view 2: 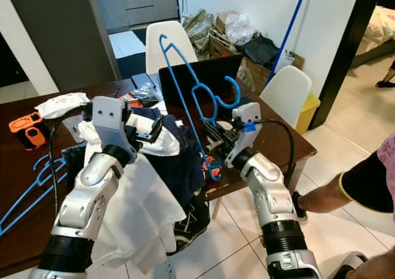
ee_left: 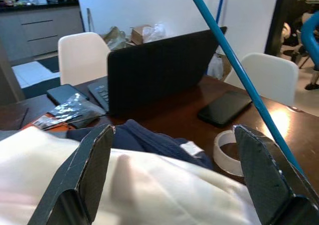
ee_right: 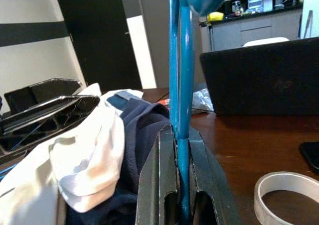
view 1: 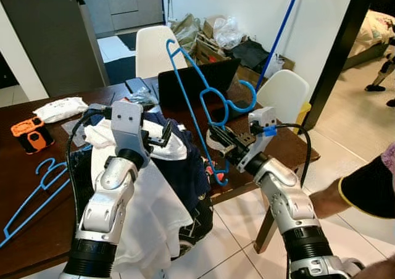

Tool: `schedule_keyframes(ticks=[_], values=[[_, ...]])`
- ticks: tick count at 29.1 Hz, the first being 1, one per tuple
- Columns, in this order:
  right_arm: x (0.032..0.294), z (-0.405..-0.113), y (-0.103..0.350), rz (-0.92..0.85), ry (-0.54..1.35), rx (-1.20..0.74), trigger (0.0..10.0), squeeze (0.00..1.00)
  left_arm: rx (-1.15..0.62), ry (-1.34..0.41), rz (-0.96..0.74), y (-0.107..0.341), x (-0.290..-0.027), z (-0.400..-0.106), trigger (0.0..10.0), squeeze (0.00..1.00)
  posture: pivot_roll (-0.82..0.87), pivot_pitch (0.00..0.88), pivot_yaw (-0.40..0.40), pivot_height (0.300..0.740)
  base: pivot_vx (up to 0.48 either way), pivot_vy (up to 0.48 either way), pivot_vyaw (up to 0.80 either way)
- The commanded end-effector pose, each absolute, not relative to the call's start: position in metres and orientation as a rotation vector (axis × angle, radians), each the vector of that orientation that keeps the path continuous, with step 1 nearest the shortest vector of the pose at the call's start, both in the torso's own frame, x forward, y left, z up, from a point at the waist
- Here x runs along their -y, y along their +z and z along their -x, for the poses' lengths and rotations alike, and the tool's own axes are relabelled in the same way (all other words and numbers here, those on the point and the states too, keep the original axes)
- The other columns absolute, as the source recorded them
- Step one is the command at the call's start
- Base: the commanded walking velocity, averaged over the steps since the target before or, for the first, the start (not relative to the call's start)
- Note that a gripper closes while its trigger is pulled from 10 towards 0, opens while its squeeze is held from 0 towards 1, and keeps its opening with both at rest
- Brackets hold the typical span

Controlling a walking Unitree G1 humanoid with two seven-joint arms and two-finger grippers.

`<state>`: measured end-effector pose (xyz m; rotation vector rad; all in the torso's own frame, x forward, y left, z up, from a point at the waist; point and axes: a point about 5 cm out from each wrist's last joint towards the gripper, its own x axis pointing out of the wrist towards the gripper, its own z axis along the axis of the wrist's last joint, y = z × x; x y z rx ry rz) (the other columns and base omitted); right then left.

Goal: Hang hanger

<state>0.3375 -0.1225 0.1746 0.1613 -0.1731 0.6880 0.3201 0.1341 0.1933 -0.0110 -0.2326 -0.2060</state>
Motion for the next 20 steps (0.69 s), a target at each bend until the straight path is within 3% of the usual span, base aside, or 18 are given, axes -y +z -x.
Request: schedule_keyframes(ticks=[1,3,15,20], values=[[0.1189,-0.3377,0.1845,-0.157,0.700,0.207,10.0,0.00,0.246,-0.215,0.015,0.1961,-0.1343,-0.3196,10.0,0.00,0.03,0.000,0.033,0.740,0.000,0.000,0.00],[0.1191,-0.3375,0.1851,-0.153,0.700,0.211,10.0,0.00,0.246,-0.217,0.015,0.1962,-0.1344,-0.3199,10.0,0.00,0.03,0.000,0.033,0.740,0.000,0.000,0.00],[0.1167,-0.3355,0.1923,-0.221,0.741,0.248,10.0,0.00,0.250,-0.246,0.024,0.1978,-0.1307,-0.3174,10.0,0.00,0.05,0.000,0.025,0.740,0.000,0.000,0.79],[0.1113,-0.3355,0.1934,-0.254,0.753,0.244,10.0,0.00,0.247,-0.263,0.022,0.1988,-0.1309,-0.3168,10.0,0.00,0.06,0.000,0.025,0.740,0.000,-0.472,0.00]])
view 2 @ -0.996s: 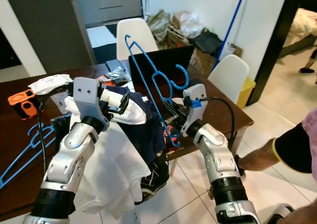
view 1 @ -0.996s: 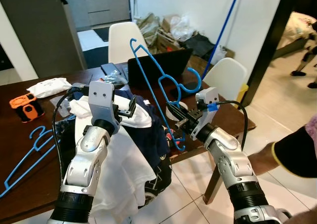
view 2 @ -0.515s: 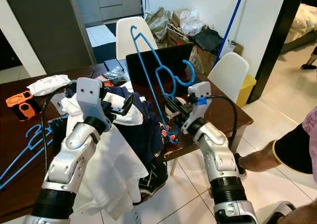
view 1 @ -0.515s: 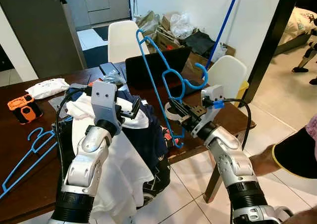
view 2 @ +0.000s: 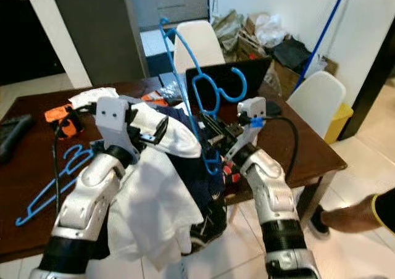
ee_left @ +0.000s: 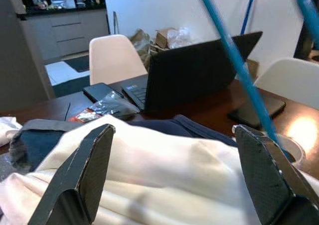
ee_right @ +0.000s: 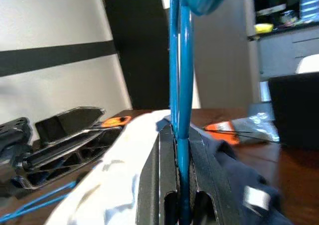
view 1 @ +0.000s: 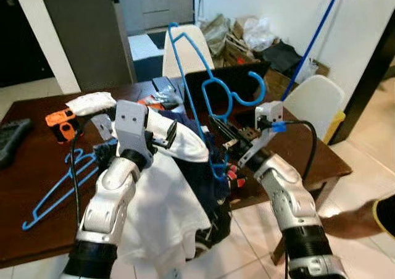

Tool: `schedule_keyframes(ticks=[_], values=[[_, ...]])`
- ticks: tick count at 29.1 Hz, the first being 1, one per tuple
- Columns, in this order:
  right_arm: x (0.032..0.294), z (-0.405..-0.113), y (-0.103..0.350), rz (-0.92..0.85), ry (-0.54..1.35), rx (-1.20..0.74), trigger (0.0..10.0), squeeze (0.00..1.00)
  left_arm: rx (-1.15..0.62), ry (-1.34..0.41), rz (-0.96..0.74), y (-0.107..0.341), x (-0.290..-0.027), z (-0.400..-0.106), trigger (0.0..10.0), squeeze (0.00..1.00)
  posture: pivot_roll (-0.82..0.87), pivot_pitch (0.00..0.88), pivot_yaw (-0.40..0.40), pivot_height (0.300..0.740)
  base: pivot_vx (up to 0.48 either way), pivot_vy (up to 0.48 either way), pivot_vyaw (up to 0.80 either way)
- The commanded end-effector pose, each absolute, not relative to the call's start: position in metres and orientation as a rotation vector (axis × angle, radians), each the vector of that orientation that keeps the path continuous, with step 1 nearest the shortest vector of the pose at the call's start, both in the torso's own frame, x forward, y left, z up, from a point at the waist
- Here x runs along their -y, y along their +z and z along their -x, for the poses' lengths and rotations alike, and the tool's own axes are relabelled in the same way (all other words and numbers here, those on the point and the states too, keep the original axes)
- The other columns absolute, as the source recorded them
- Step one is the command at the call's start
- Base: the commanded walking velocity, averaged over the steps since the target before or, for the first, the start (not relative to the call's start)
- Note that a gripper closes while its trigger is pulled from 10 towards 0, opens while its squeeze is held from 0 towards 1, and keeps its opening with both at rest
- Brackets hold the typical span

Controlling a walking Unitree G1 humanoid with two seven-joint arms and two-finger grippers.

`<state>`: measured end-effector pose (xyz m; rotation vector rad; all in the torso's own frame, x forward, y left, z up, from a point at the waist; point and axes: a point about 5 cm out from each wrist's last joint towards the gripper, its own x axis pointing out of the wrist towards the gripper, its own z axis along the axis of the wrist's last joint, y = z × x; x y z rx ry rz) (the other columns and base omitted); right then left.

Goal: Hang hanger

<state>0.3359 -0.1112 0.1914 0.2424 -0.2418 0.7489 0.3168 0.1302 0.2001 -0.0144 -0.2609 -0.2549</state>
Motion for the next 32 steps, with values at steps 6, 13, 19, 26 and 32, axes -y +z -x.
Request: schedule_keyframes(ticks=[6,13,19,26,32], values=[[0.111,-0.335,0.193,-0.249,0.755,0.237,10.0,0.00,0.236,-0.253,0.015,0.196,-0.130,-0.318,10.0,0.00,0.05,0.000,0.021,0.740,0.000,-0.436,0.00],[0.110,-0.334,0.191,-0.237,0.774,0.223,10.0,0.00,0.242,-0.259,0.031,0.194,-0.124,-0.317,10.0,0.00,0.04,0.000,0.016,0.740,0.000,0.000,0.00],[0.111,-0.334,0.192,-0.229,0.786,0.220,10.0,0.00,0.256,-0.265,0.066,0.197,-0.127,-0.316,10.0,0.00,0.04,0.000,0.007,0.740,0.000,0.000,0.00],[0.108,-0.335,0.192,-0.213,0.805,0.213,10.0,0.00,0.253,-0.235,0.062,0.197,-0.131,-0.317,10.0,0.00,0.04,0.000,0.002,0.740,0.000,-0.337,0.00],[0.107,-0.334,0.192,-0.201,0.815,0.209,10.0,0.00,0.226,-0.168,0.058,0.193,-0.138,-0.319,10.0,0.00,0.04,0.000,0.002,0.740,0.000,0.000,0.00]])
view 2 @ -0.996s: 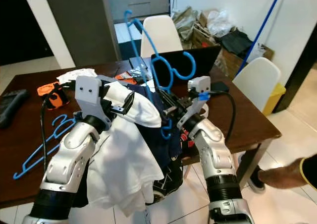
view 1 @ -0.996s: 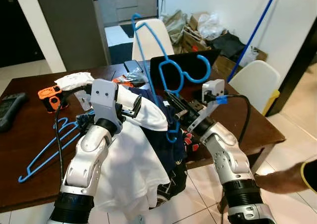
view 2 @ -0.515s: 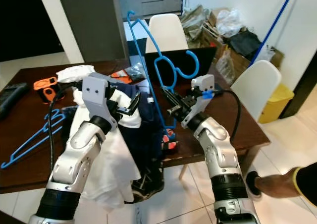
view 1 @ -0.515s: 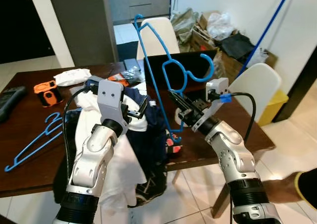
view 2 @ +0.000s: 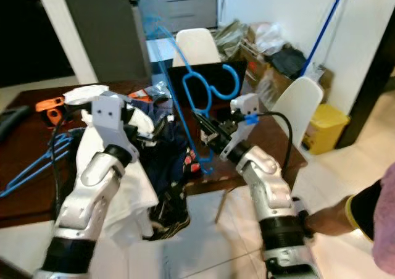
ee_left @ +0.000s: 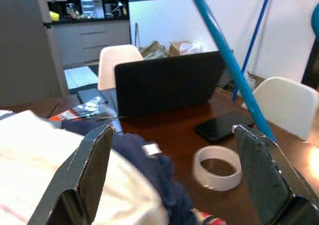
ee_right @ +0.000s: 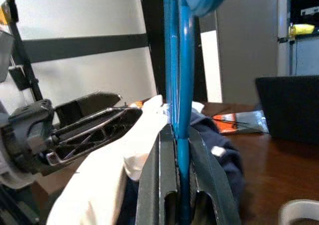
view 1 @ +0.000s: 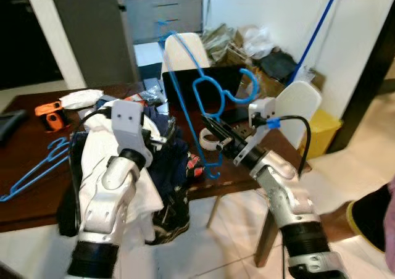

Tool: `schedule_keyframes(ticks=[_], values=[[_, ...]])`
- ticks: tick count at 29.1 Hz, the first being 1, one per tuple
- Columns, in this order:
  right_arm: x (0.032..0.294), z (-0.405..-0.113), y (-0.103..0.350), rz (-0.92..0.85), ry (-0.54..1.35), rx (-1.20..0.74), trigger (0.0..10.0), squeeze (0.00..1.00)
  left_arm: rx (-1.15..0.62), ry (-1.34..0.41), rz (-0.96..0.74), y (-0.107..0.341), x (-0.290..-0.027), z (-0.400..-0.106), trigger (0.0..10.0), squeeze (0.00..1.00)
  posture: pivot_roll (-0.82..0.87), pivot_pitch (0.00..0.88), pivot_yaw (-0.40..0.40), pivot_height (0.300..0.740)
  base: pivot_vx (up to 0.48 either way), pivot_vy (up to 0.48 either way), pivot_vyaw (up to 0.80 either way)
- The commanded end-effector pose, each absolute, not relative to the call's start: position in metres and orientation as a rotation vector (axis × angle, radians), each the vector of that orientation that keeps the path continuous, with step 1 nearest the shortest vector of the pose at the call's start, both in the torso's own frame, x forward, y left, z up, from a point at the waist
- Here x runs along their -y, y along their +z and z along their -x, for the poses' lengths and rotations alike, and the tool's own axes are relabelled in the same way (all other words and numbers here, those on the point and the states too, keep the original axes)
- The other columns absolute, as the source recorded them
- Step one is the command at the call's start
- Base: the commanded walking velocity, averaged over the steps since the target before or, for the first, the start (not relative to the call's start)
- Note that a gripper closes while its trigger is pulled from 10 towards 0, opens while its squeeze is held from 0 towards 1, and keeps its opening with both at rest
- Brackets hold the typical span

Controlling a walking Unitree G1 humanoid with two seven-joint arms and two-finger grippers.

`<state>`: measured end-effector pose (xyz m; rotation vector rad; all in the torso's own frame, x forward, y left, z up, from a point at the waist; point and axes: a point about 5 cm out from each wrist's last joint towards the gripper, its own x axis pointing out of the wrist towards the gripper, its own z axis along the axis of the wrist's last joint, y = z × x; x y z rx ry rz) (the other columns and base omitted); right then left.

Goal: Hang hanger

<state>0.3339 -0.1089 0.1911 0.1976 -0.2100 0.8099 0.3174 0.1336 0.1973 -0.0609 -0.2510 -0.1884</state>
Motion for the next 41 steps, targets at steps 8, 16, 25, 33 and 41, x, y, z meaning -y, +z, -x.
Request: schedule_keyframes(ticks=[8,16,25,33,41], values=[[0.106,-0.332,0.189,-0.196,0.819,0.201,10.0,0.00,0.207,-0.135,0.042,0.190,-0.144,-0.318,10.0,0.00,0.05,0.000,0.005,0.740,0.000,0.000,0.00],[0.105,-0.330,0.185,-0.163,0.831,0.180,10.0,0.00,0.155,-0.132,0.008,0.179,-0.149,-0.313,10.0,0.00,0.05,0.000,0.003,0.740,-0.031,0.000,0.00],[0.116,-0.332,0.180,-0.115,0.807,0.157,10.0,0.00,0.119,-0.094,-0.030,0.168,-0.167,-0.305,10.0,0.00,0.06,0.000,-0.002,0.740,-0.267,0.000,0.00],[0.134,-0.339,0.171,-0.005,0.731,0.107,10.0,0.00,0.113,-0.089,-0.041,0.167,-0.168,-0.304,10.0,0.00,0.05,0.000,0.000,0.740,-0.275,0.000,0.00],[0.163,-0.344,0.149,0.130,0.607,-0.007,10.0,0.00,0.076,-0.075,-0.052,0.156,-0.176,-0.304,10.0,0.00,0.05,0.000,0.001,0.740,-0.273,0.000,0.00]])
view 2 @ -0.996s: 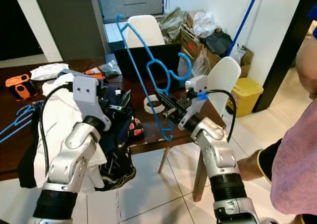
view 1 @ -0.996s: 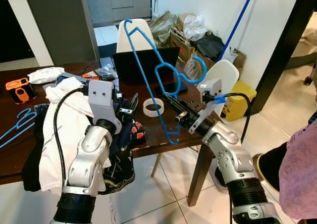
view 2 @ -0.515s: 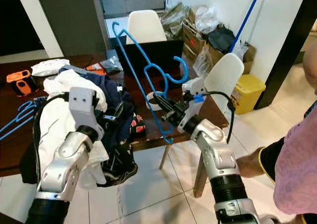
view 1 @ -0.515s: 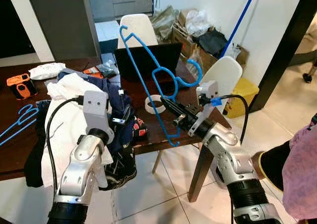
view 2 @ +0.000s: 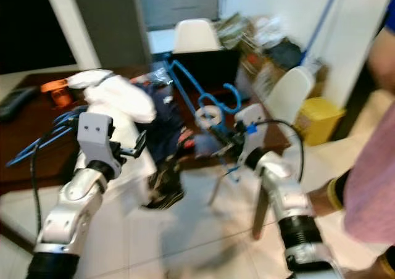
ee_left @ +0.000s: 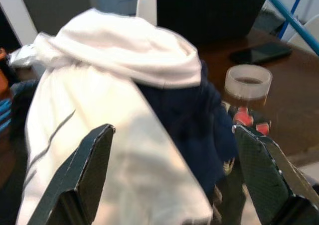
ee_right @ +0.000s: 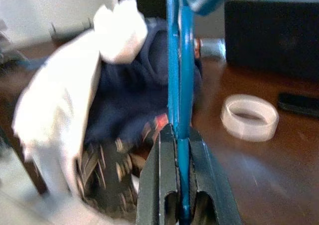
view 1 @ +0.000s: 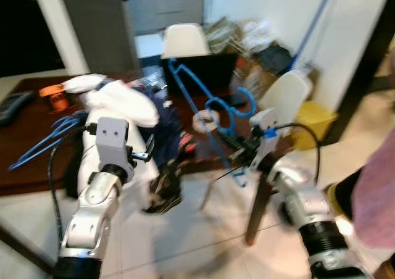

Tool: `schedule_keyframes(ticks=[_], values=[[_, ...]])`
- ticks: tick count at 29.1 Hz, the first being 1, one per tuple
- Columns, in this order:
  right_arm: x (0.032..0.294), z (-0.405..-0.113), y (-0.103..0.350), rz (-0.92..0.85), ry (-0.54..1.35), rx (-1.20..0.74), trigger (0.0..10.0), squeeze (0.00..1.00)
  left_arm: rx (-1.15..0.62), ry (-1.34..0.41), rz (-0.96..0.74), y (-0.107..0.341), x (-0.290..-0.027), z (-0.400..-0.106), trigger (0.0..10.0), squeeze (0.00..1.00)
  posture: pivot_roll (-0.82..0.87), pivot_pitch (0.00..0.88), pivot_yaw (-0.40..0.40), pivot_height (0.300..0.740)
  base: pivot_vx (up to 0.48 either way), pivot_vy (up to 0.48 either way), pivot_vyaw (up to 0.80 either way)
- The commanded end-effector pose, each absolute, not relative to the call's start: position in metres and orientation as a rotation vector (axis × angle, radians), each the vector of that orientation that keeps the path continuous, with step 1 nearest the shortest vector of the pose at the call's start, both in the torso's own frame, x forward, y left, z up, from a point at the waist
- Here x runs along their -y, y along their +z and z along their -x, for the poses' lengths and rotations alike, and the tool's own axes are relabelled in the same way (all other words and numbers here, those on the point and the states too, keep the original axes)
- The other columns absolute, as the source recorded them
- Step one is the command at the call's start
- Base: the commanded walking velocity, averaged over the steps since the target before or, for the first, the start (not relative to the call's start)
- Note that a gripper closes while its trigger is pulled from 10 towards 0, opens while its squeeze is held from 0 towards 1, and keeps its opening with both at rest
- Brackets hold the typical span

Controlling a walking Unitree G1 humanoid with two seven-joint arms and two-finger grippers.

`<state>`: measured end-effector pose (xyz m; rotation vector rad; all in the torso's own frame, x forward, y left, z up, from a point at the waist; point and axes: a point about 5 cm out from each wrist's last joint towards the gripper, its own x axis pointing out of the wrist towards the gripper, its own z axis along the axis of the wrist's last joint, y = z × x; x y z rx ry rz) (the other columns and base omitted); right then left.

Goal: Hang hanger

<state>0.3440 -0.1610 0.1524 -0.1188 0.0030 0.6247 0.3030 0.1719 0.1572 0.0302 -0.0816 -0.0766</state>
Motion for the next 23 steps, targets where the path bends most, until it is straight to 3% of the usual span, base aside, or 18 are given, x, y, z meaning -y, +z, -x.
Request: schedule_keyframes(ticks=[1,10,17,23], values=[[0.167,-0.344,0.146,0.148,0.594,-0.027,10.0,0.00,0.064,-0.065,-0.053,0.152,-0.179,-0.305,10.0,0.00,0.05,0.000,0.002,0.740,-0.274,0.000,0.00],[0.202,-0.339,0.099,0.245,0.438,-0.240,10.0,0.00,-0.081,0.037,-0.032,0.111,-0.210,-0.309,10.0,0.00,0.05,0.000,0.006,0.740,-0.274,0.000,0.00],[0.214,-0.329,0.073,0.252,0.388,-0.347,10.0,0.00,-0.172,0.067,-0.020,0.086,-0.219,-0.310,10.0,0.00,0.05,0.000,0.003,0.740,-0.275,0.000,0.00],[0.235,-0.305,0.033,0.265,0.285,-0.539,10.0,0.00,-0.360,0.069,-0.060,0.040,-0.221,-0.302,10.0,0.00,0.04,0.000,0.004,0.740,-0.276,0.000,0.00]])
